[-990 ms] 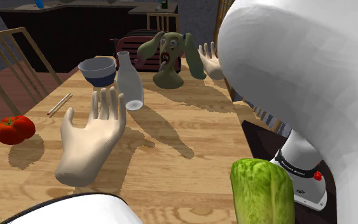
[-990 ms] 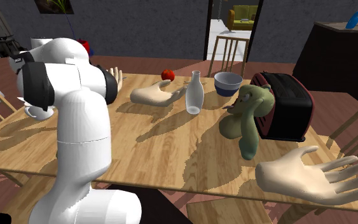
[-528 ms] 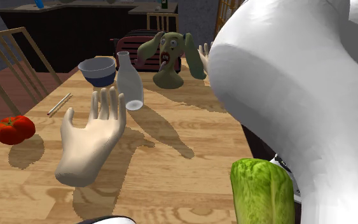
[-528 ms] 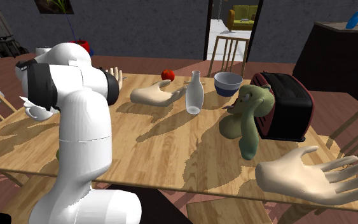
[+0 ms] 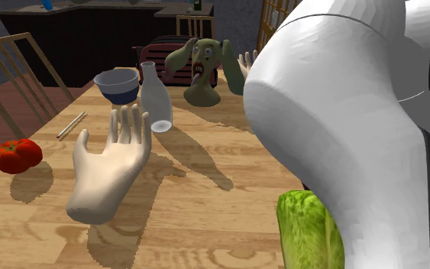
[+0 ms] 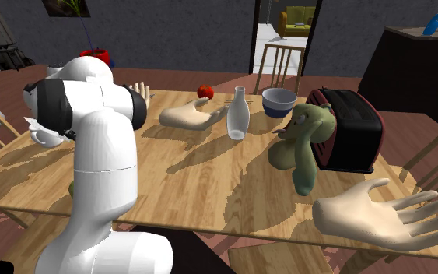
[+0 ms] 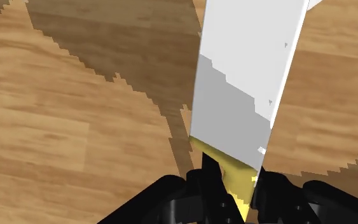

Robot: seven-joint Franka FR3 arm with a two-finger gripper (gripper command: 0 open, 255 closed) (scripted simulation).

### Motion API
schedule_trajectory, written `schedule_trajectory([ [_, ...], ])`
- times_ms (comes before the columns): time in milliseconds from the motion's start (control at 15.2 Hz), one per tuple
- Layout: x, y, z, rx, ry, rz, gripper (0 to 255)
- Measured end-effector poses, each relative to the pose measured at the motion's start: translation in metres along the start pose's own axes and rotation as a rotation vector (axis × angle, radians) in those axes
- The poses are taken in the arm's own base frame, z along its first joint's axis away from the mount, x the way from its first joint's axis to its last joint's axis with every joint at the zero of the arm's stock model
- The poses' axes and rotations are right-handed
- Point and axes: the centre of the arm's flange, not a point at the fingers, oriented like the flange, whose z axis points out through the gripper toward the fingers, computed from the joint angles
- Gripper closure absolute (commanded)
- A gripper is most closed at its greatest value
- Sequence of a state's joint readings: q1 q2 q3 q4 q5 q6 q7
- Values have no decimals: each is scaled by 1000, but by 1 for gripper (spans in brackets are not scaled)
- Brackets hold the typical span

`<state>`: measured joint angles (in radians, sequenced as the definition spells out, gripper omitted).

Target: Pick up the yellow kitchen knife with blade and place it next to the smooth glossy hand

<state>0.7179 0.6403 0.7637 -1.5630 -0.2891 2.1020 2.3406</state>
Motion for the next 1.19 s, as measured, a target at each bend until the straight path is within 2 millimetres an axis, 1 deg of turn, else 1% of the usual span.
schedule_trajectory([
  [264,0,0,2,-1,0,0,255],
  [330,0,0,2,-1,0,0,0],
  [726,4,-2,5,-6,7,5,0],
  [792,4,-3,0,-6,7,5,0],
  [924,4,-1,-20,-6,7,5,0],
  [990,4,-4,-31,-5,6,5,0],
  [1056,3,-4,-39,-5,6,6,0],
  [1188,4,-3,-43,-6,7,5,0],
])
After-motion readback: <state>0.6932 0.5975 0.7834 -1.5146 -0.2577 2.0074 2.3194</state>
